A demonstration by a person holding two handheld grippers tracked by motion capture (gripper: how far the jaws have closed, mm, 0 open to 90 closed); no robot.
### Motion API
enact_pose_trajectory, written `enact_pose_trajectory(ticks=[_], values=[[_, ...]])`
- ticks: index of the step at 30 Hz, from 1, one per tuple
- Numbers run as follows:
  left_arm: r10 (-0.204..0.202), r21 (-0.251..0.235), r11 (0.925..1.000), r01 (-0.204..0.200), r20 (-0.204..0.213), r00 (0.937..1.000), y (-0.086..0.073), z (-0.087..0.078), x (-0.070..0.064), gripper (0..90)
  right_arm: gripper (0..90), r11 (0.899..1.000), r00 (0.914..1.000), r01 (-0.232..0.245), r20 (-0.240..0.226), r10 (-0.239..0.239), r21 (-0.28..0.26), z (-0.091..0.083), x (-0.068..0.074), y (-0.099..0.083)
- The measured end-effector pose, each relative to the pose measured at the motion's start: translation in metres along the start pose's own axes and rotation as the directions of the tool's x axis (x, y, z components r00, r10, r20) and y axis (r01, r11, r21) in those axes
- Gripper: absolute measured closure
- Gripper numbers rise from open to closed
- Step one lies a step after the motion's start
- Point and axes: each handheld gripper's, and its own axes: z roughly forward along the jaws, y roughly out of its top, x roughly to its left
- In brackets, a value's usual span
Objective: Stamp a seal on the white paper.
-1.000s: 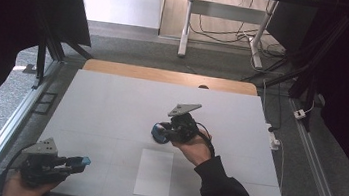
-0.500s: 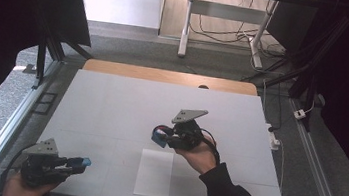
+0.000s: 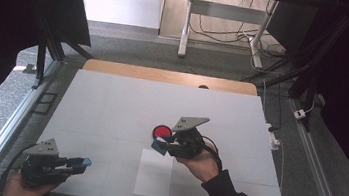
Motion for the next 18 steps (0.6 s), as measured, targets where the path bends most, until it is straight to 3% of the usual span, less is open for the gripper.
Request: enact_pose_trajectory(ticks=[10, 18], values=[[-0.003, -0.001, 1.0000, 0.003, -0.003, 1.0000, 0.000, 0.000, 0.000, 68.2, 71.1, 1.000, 0.9999, -0.004, -0.010, 0.004, 0.020, 0.002, 0.007, -0.007], [0.000, 0.000, 1.0000, 0.000, -0.003, 1.0000, 0.000, 0.000, 0.000, 68.2, 71.2, 0.999, 1.0000, 0.003, 0.009, -0.004, 0.052, 0.007, 0.010, -0.013]])
